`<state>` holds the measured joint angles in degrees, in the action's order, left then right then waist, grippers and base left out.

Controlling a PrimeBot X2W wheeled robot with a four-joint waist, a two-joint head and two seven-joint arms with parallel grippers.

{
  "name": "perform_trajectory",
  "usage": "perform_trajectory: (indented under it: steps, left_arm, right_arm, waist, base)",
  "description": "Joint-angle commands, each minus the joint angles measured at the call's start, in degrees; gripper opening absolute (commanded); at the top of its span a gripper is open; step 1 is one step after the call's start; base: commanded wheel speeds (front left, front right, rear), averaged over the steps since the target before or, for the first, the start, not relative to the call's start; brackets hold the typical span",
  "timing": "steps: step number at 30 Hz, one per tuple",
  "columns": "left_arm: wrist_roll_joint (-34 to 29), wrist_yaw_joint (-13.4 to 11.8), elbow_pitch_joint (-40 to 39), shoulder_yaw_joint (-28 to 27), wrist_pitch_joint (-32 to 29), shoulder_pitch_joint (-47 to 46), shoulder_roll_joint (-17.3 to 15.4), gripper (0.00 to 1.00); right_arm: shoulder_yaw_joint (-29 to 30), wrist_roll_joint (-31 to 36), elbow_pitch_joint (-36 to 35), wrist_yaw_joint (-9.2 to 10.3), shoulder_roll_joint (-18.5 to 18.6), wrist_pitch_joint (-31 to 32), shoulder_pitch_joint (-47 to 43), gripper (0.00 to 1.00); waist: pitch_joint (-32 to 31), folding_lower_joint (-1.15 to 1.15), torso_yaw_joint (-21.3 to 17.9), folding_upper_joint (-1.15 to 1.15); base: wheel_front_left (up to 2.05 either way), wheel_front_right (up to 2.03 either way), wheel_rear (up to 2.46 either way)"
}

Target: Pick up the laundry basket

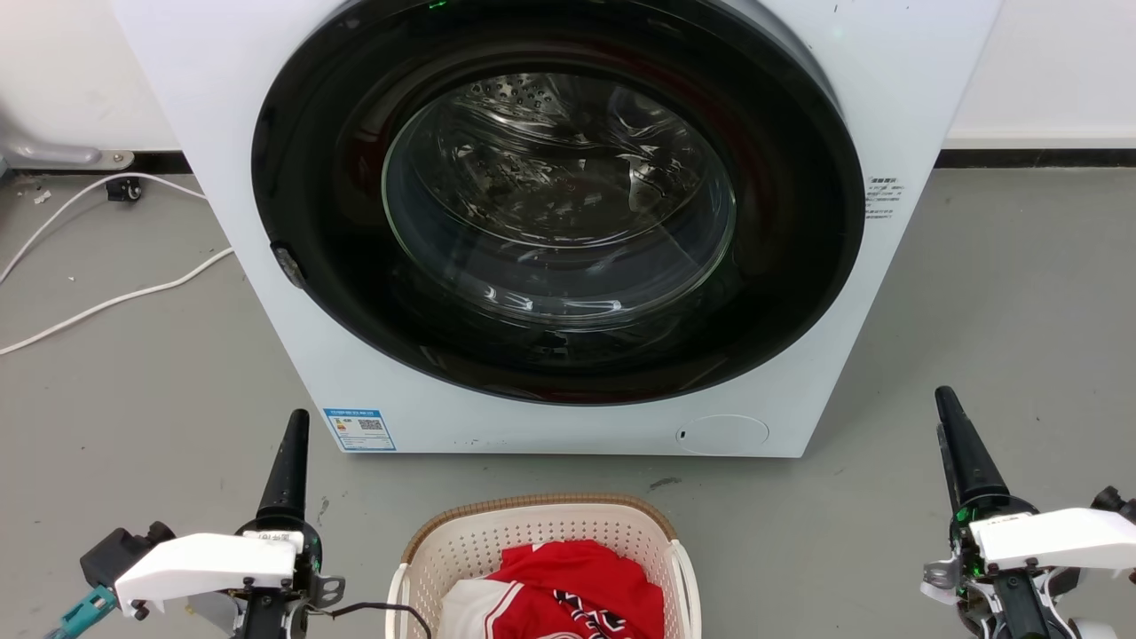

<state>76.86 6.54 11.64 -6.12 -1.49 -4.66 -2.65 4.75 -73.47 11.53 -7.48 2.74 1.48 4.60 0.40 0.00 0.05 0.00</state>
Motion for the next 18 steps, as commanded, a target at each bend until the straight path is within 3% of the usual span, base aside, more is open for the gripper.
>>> perform_trajectory:
  steps: [1,18]
  left_arm:
    - [-2.9,-0.2,-1.7,0.0,0.7,-0.7,-0.2,1.0]
    - [-21.9,-3.6,-5.0,2.5,4.3,0.6,-0.2,1.0]
  right_arm:
    - [-0.4,3.2,-1.8,0.0,0.2,-0.7,0.3,1.0]
    - [-2.6,23.3,-4.7,-0.01,0.2,-4.3,-1.3,1.0]
  waist:
    - [0.0,0.0,0.0,0.0]
    - [0.1,0.0,0.1,0.0]
  base:
    - [0.0,0.0,0.0]
    - [0.0,0.0,0.0]
